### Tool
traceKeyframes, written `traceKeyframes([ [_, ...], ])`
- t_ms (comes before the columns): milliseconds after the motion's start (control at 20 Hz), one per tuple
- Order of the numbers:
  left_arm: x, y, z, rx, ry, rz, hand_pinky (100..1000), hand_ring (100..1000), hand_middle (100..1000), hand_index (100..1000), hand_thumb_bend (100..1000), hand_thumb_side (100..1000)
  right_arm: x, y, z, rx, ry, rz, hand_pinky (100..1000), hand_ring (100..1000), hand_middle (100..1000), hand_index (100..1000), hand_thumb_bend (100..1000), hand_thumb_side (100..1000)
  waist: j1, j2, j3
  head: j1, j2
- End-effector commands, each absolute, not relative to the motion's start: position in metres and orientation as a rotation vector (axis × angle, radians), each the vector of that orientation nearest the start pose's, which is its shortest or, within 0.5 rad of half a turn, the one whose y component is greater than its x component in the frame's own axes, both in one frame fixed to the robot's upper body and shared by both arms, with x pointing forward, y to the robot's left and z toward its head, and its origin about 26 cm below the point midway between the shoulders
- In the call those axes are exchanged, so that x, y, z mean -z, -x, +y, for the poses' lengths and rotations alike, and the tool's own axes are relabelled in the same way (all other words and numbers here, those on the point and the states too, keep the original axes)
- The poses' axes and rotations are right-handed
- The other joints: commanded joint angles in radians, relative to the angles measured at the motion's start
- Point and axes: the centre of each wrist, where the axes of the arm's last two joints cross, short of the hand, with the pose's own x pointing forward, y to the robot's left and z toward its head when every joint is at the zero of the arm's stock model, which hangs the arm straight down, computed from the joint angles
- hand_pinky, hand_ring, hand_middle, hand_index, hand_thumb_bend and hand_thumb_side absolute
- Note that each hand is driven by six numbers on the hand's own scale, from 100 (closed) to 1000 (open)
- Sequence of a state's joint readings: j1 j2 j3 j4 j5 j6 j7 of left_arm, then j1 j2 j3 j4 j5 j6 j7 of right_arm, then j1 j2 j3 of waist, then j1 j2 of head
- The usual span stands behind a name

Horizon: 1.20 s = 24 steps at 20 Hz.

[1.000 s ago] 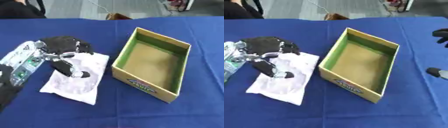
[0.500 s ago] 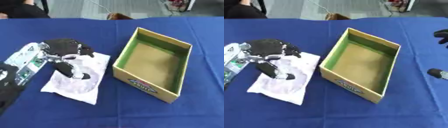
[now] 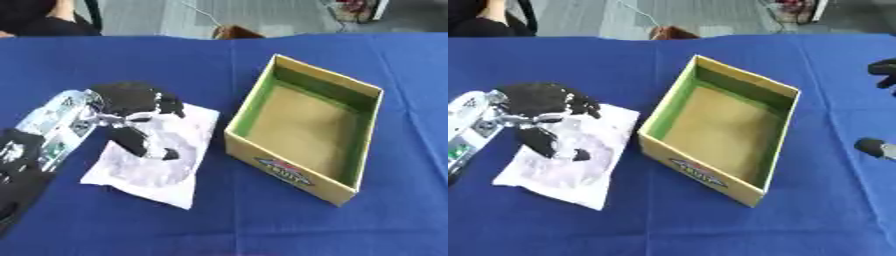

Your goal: Pick up objects on the table and place them in the box.

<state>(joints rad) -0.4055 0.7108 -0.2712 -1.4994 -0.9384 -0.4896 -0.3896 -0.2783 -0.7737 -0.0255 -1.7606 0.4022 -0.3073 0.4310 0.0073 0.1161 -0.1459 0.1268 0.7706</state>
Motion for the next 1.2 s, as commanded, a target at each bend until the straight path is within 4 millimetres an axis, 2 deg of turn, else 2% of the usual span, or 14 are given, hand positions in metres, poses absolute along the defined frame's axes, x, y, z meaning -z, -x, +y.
traceKeyframes([
  [50,-0.132,-0.363,0.337,2.06,-0.842,-1.343,745,820,857,883,529,956,-0.223,-0.318,-0.368,-1.508,0.739,-1.761,654,756,881,929,671,629,-0.003,-0.01,-0.001,0.01,-0.001],
  [350,-0.116,-0.366,0.343,2.041,-0.833,-1.342,742,818,854,881,525,981,-0.223,-0.318,-0.368,-1.508,0.738,-1.762,655,756,882,929,676,627,-0.006,-0.008,-0.002,0.014,-0.001],
  [950,-0.102,-0.365,0.34,2.055,-0.787,-1.343,737,812,848,878,485,993,-0.224,-0.319,-0.366,-1.506,0.738,-1.77,655,756,881,929,685,627,-0.008,-0.006,-0.007,0.025,-0.001],
  [1100,-0.099,-0.365,0.339,2.07,-0.775,-1.329,739,795,834,870,464,955,-0.225,-0.319,-0.366,-1.505,0.738,-1.771,654,756,881,929,686,627,-0.008,-0.006,-0.008,0.026,-0.001],
  [1200,-0.099,-0.365,0.338,2.083,-0.771,-1.312,719,736,773,832,440,875,-0.224,-0.319,-0.366,-1.504,0.739,-1.771,654,756,881,929,688,627,-0.008,-0.006,-0.008,0.027,-0.001],
])
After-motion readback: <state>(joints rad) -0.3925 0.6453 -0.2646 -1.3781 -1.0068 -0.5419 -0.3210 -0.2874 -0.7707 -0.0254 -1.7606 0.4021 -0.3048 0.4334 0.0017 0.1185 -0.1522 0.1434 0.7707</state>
